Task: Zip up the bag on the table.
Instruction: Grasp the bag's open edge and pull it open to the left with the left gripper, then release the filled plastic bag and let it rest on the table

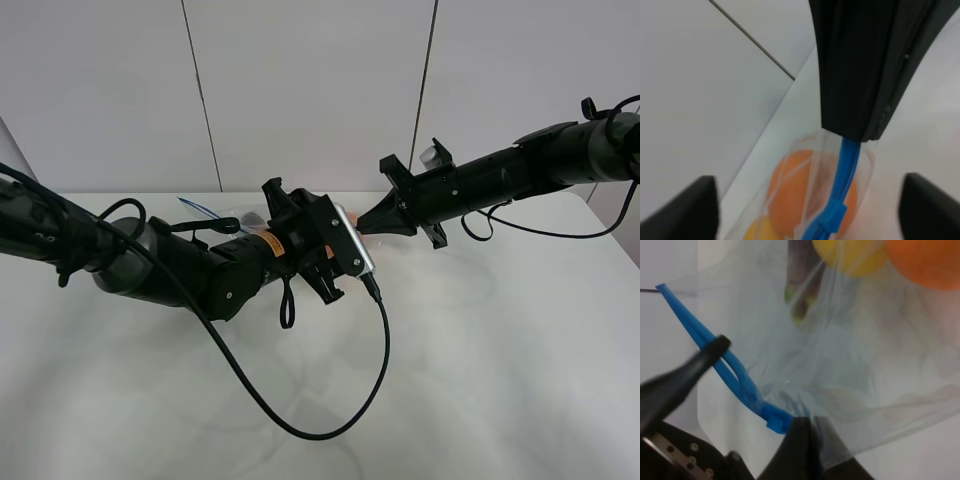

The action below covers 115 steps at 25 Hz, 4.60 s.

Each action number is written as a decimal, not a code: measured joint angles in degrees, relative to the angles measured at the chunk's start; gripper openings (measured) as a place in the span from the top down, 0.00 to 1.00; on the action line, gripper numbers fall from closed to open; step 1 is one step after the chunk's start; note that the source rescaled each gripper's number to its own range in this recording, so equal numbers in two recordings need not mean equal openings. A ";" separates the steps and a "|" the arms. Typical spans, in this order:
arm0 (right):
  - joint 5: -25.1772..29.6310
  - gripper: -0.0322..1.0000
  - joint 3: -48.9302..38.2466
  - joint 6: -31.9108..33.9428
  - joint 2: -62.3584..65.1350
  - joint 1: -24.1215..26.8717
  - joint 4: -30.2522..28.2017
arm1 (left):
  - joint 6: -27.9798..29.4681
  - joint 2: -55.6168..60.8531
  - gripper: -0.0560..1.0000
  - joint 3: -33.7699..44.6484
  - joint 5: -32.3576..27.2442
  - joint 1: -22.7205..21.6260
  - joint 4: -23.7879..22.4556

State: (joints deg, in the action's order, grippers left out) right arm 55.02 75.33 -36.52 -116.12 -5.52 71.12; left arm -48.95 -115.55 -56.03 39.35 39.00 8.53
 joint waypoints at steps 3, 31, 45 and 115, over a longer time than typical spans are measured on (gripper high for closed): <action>0.00 0.97 0.00 0.02 0.00 0.00 -0.23 | 0.00 0.00 0.48 0.00 0.33 0.00 -0.12; -0.76 0.97 0.07 0.14 0.00 -0.07 0.86 | -8.00 0.10 0.94 0.64 -0.67 -2.88 -0.63; -0.92 0.97 0.07 1.54 0.00 -0.46 -0.71 | -14.10 0.12 0.95 5.24 5.19 -12.41 0.56; -0.80 0.97 0.10 2.33 0.00 -0.32 -4.00 | 18.45 6.93 0.06 -6.33 -39.00 -39.57 3.70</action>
State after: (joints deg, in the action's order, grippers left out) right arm 54.21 75.44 -34.19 -116.12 -5.84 67.12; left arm -30.50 -108.61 -62.37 0.35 -0.57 12.24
